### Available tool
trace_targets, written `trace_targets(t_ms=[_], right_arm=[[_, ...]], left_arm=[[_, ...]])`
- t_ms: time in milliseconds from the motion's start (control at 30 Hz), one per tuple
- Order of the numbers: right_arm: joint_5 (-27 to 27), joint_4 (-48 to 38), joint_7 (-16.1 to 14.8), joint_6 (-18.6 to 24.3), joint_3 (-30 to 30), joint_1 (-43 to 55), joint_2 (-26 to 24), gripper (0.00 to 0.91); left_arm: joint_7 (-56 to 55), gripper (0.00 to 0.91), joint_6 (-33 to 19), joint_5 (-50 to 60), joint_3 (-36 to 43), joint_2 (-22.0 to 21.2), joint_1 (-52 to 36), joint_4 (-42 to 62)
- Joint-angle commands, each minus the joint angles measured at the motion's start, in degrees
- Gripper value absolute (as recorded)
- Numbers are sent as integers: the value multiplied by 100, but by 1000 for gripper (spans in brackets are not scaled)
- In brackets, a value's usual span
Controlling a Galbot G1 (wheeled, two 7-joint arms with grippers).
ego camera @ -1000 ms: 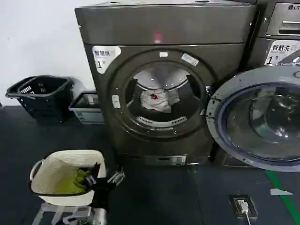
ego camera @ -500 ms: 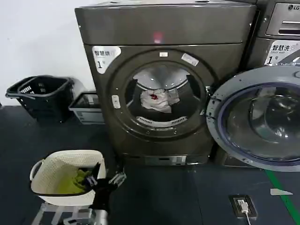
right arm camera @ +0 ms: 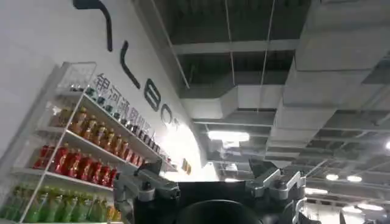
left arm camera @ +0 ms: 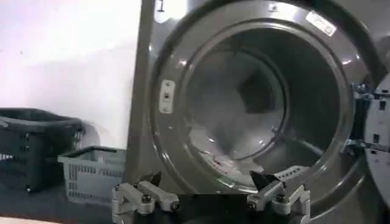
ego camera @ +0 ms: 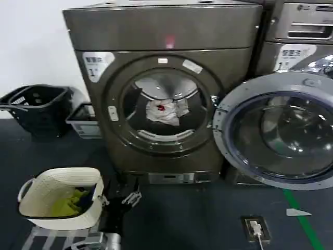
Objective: Grasp the clothes from the dryer.
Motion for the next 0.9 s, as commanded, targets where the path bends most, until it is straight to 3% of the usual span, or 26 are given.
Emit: trace_targets(t_ms=[33, 633, 900], right_arm=[[11, -24, -9, 5, 54, -11, -4, 907], [11, -44, -14, 21, 66, 33, 45, 907], [181, -59, 3, 449, 22, 23, 74, 907]], left_arm=[[2, 907, -3, -10, -18, 21, 4, -13], [8, 907, -2, -5, 2, 33, 4, 4], [-29, 907, -273, 261, -35, 14, -30, -2]])
